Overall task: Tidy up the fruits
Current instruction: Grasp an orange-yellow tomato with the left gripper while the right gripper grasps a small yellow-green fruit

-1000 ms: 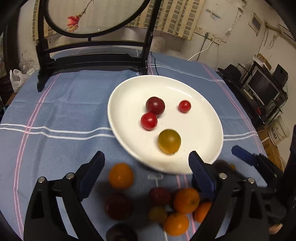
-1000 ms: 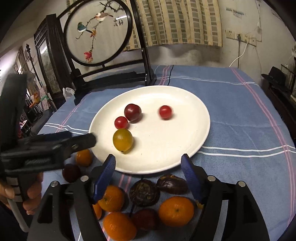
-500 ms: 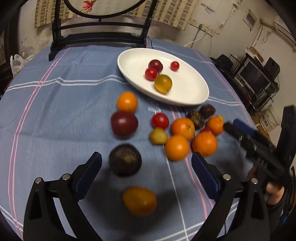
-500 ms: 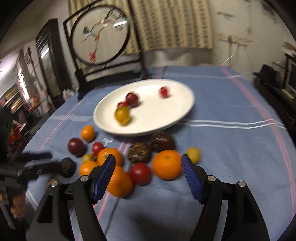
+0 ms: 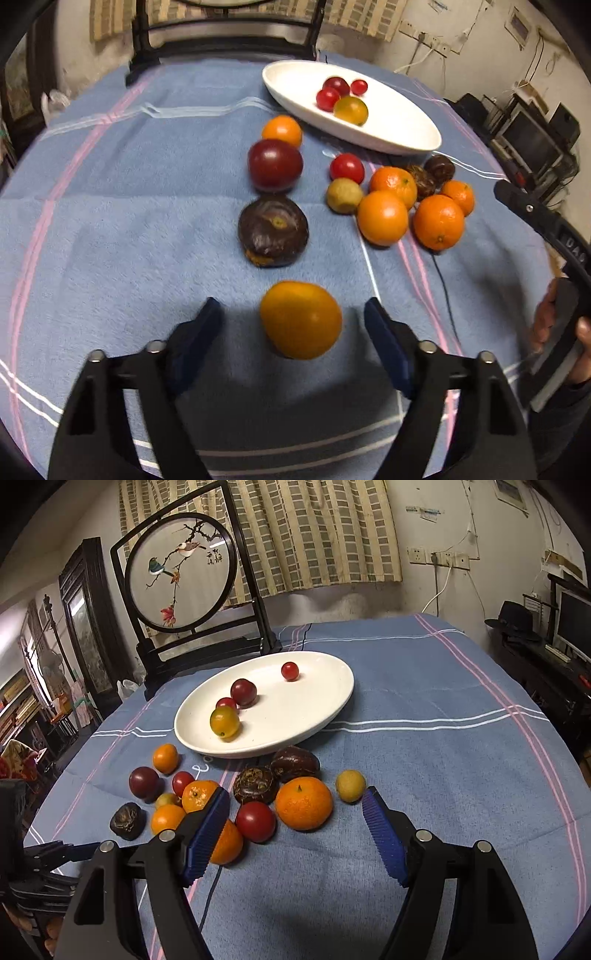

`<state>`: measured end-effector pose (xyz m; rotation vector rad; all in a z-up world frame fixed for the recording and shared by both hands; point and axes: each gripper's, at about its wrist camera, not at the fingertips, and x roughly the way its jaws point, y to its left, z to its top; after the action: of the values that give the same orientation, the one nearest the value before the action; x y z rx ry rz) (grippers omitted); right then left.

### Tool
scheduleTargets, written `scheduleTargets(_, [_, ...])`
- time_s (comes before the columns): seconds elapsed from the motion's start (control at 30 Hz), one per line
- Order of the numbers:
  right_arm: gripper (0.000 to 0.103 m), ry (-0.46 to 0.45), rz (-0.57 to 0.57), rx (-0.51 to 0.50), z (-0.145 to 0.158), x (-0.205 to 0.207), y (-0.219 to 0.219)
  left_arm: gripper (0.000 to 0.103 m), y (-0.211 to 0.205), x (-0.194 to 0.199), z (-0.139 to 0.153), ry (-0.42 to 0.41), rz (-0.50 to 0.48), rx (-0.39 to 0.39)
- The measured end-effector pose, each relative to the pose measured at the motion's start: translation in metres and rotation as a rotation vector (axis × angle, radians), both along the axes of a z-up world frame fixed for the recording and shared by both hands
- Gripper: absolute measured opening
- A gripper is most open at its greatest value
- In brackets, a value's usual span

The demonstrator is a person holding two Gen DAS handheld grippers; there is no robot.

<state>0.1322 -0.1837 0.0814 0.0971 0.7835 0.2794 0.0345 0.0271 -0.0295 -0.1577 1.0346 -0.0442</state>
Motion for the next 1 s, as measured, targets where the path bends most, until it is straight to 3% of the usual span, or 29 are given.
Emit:
scheduleTargets(0.13, [0.075, 0.023, 0.018, -0.013, -0.004, 0.000, 0.004, 0.039, -0.010, -0.002, 0.002, -0.011, -0.023, 0.061])
scheduleTargets(0.23, [0.075, 0.028, 0.033, -0.042, -0.007, -0.001, 0.010, 0.039, -0.009, -0.004, 0.010, -0.003, -0.022, 0.025])
scheduleTargets(0.3, [0.075, 0.027, 0.030, -0.067, -0.008, 0.000, 0.011, 0.039, -0.004, -0.007, 0.023, -0.046, -0.006, -0.011])
scheduleTargets(0.37, [0.075, 0.029, 0.022, -0.080, -0.009, 0.001, 0.010, 0.039, -0.005, -0.006, 0.031, -0.079, -0.007, 0.002])
scheduleTargets(0.73, [0.075, 0.090, -0.125, -0.081, -0.019, 0.010, -0.021, 0.039, -0.035, 0.046, 0.048, -0.119, -0.089, -0.041])
scheduleTargets(0.83, [0.071, 0.092, -0.138, -0.135, -0.018, 0.011, -0.024, 0.039, -0.033, 0.054, 0.043, -0.131, -0.089, -0.050])
scheduleTargets(0.97, [0.048, 0.153, -0.054, -0.291, -0.033, 0.026, -0.015, 0.039, -0.024, 0.057, 0.033, -0.116, -0.071, -0.056])
scheduleTargets(1.0, [0.047, 0.171, -0.033, -0.325, -0.039, 0.031, -0.013, 0.039, -0.022, 0.058, 0.031, -0.115, -0.065, -0.056])
